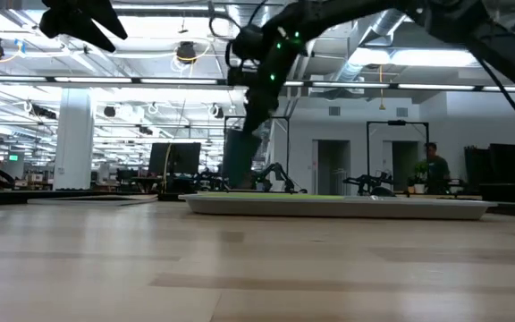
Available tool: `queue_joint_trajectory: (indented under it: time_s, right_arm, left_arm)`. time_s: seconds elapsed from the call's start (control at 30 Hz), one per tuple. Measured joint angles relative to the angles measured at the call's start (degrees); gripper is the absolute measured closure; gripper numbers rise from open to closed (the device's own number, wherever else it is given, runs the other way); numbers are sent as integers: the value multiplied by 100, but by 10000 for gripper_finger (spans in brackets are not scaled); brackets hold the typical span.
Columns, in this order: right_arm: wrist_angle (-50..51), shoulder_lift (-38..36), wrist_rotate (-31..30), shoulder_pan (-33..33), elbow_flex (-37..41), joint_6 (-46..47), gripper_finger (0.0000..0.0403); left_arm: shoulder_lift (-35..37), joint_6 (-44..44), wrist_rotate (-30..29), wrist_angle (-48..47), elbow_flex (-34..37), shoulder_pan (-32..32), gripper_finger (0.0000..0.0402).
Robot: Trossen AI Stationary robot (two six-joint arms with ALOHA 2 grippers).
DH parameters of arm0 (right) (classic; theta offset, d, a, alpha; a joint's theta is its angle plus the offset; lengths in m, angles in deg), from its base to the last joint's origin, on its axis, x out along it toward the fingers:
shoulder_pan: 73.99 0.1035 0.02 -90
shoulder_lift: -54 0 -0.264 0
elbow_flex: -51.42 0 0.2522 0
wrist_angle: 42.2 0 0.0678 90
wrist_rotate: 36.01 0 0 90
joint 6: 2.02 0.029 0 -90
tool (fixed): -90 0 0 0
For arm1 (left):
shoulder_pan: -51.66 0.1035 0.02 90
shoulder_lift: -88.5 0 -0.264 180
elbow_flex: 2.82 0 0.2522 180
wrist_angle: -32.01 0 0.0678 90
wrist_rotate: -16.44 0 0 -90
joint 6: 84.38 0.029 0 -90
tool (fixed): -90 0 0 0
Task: Pick and place plate/cup/fork/spoon on tray
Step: Put the blue cup on the gray tray to the top left of the green plate
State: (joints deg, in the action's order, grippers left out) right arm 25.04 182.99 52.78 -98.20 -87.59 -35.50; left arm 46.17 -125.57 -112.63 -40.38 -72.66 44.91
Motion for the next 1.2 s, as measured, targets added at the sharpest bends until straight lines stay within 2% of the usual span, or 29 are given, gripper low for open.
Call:
queue_joint_trajectory:
  time_s: [0.3, 0.6, 1.2]
  right_arm:
    - [-3, 155, -22, -157, -11, -392, 401]
    - [136, 383, -6, -196, 19, -452, 401]
    - [105, 345, 202, -257, -4, -444, 399]
  left_arm:
    - [-1, 0, -81, -107, 0, -1, 184]
    - [-2, -4, -111, -106, 0, -2, 184]
    - [-4, -26, -221, -87, 0, -1, 184]
